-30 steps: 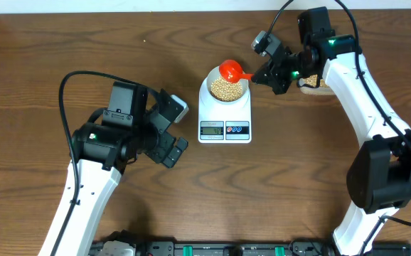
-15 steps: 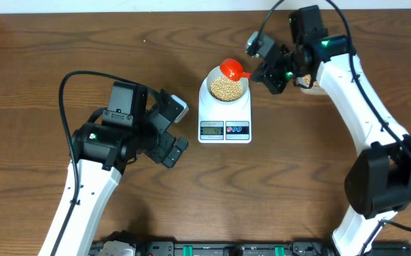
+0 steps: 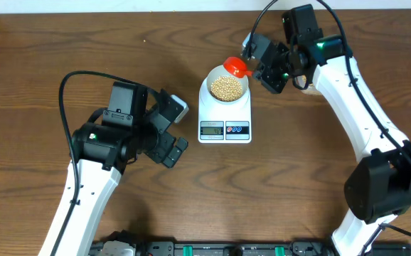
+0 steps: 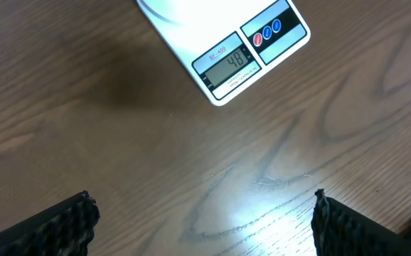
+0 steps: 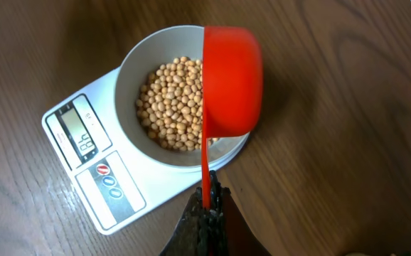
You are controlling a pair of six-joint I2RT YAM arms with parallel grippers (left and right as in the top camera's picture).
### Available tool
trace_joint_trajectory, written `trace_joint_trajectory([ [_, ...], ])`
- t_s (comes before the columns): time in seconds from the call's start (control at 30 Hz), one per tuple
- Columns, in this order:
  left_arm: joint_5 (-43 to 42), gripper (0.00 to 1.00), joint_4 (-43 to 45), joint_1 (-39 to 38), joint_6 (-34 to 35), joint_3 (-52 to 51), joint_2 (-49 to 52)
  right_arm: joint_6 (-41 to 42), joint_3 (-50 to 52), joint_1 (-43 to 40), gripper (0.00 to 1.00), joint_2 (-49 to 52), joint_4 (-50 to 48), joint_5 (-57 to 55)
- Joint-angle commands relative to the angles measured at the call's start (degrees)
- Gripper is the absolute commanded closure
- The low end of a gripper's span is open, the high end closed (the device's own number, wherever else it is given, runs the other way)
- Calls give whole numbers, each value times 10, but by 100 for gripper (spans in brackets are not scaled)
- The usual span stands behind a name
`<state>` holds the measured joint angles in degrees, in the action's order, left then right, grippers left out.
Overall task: Scoop item into bowl and weigh 50g on scale
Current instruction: 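Hold the scoop over the bowl and shake out remaining soybeans, then move the empty scoop with the right gripper back to the soybean tub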
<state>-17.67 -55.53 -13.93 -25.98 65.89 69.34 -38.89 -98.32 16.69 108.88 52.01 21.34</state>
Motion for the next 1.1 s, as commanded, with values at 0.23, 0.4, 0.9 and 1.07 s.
trace_joint_trajectory([
  [0.23,2,2,-1,0,-10,1,3,-31,-13,14,99,-18,2,-3],
  [0.4,2,2,-1,0,-10,1,3,-32,-13,14,99,-18,2,-3],
  [0.9,2,2,-1,0,-10,1,3,60,-13,-72,99,-30,-35,156],
  [1.07,2,2,-1,0,-10,1,3,141,-13,-139,99,-44,-42,145],
])
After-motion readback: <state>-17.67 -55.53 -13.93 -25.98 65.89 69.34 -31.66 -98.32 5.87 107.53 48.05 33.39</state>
